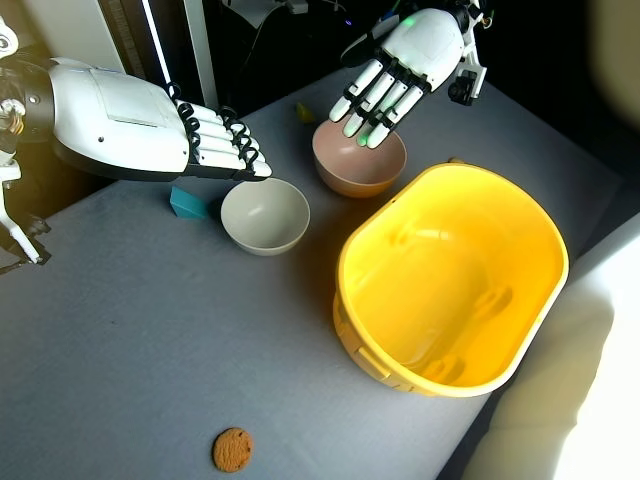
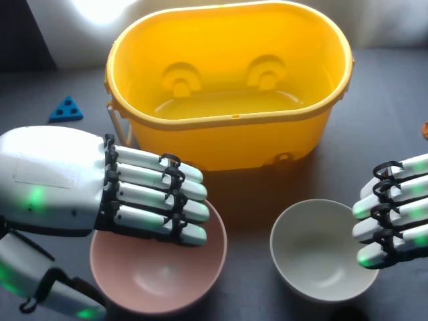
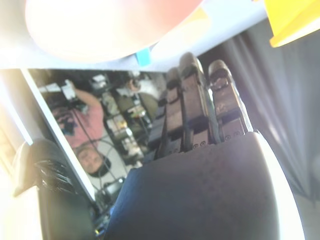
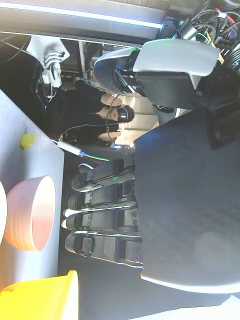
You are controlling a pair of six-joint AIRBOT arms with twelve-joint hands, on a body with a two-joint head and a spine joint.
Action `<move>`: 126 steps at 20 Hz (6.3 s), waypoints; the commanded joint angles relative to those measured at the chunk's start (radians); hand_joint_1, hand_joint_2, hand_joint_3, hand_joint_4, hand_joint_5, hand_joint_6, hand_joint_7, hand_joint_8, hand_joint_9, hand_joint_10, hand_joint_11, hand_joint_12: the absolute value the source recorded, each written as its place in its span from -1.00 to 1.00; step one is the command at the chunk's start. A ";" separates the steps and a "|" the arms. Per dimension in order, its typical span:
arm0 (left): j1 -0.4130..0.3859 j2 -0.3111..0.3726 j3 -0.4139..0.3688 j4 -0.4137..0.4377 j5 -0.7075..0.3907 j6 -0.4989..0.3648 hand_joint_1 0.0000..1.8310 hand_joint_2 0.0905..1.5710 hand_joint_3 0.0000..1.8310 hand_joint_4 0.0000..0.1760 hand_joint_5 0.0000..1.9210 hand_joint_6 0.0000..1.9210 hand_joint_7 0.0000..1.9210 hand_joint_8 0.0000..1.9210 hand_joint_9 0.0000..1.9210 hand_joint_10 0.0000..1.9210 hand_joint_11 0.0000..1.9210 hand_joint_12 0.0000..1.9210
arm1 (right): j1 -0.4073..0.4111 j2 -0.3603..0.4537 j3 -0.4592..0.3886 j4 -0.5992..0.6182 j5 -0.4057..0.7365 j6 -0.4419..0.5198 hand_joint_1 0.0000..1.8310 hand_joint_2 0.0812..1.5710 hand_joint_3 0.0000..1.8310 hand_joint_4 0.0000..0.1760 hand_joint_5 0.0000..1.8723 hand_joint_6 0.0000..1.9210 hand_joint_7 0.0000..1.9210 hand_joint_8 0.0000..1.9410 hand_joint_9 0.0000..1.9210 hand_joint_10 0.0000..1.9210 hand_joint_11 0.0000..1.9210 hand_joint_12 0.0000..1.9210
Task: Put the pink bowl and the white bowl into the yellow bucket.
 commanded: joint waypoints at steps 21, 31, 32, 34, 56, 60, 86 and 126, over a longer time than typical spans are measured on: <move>-0.059 -0.009 0.034 -0.009 -0.143 -0.083 -0.11 0.34 -1.00 -1.00 -1.00 -1.00 -1.00 -1.00 -1.00 -1.00 -1.00 -1.00 | -0.154 -0.185 0.077 0.058 -0.223 -0.094 0.15 0.22 -1.00 -1.00 -1.00 -1.00 -1.00 -1.00 -1.00 -1.00 -1.00 -1.00; -0.058 -0.023 0.121 0.082 -0.233 -0.139 0.28 0.21 -0.99 -1.00 -0.92 -0.98 -0.97 -0.99 -0.98 -0.99 -0.99 -0.76 | -0.169 -0.212 0.082 0.095 -0.255 -0.196 0.25 0.19 -1.00 -1.00 -1.00 -1.00 -1.00 -1.00 -1.00 -1.00 -1.00 -1.00; -0.051 -0.023 0.126 0.088 -0.240 -0.139 0.28 0.21 -0.99 -1.00 -0.92 -0.98 -0.97 -0.99 -0.98 -0.99 -0.99 -0.76 | -0.169 -0.214 0.082 0.095 -0.255 -0.197 0.25 0.19 -1.00 -1.00 -1.00 -1.00 -1.00 -1.00 -1.00 -1.00 -1.00 -1.00; -0.043 -0.025 0.132 0.112 -0.240 -0.135 0.30 0.19 -0.99 -1.00 -0.88 -0.98 -0.93 -0.99 -0.93 -0.99 -1.00 -0.60 | -0.171 -0.216 0.082 0.095 -0.256 -0.204 0.23 0.22 -1.00 -1.00 -1.00 -1.00 -1.00 -1.00 -1.00 -1.00 -1.00 -1.00; 0.072 -0.105 0.130 0.154 -0.050 -0.062 0.31 0.17 -1.00 -1.00 -0.86 -1.00 -0.91 -1.00 -0.90 -1.00 -1.00 -0.44 | -0.200 -0.332 0.130 0.095 -0.294 -0.206 0.27 0.20 -1.00 -1.00 -0.98 -0.99 -1.00 -1.00 -1.00 -1.00 -1.00 -1.00; 0.092 -0.116 0.122 0.160 -0.015 -0.056 0.29 0.15 -1.00 -1.00 -0.85 -1.00 -0.91 -1.00 -0.90 -1.00 -1.00 -0.42 | -0.214 -0.350 0.137 0.095 -0.307 -0.212 0.24 0.23 -0.99 -1.00 -1.00 -1.00 -1.00 -1.00 -1.00 -1.00 -1.00 -1.00; 0.087 -0.127 0.078 0.160 0.087 -0.029 0.28 0.20 -0.99 -1.00 -0.85 -1.00 -0.88 -1.00 -0.88 -1.00 -1.00 -0.36 | -0.245 -0.349 0.134 0.095 -0.291 -0.204 0.22 0.22 -1.00 -1.00 -1.00 -1.00 -1.00 -1.00 -1.00 -1.00 -1.00 -1.00; -0.025 -0.098 0.131 0.079 -0.127 -0.145 0.48 0.46 -1.00 -1.00 -0.13 0.26 -0.07 0.13 -0.23 0.45 -0.58 0.46 | -0.024 -0.270 0.150 0.150 0.028 0.003 0.48 0.45 -1.00 -1.00 -0.16 0.32 -0.08 0.06 -0.09 0.32 -0.27 0.33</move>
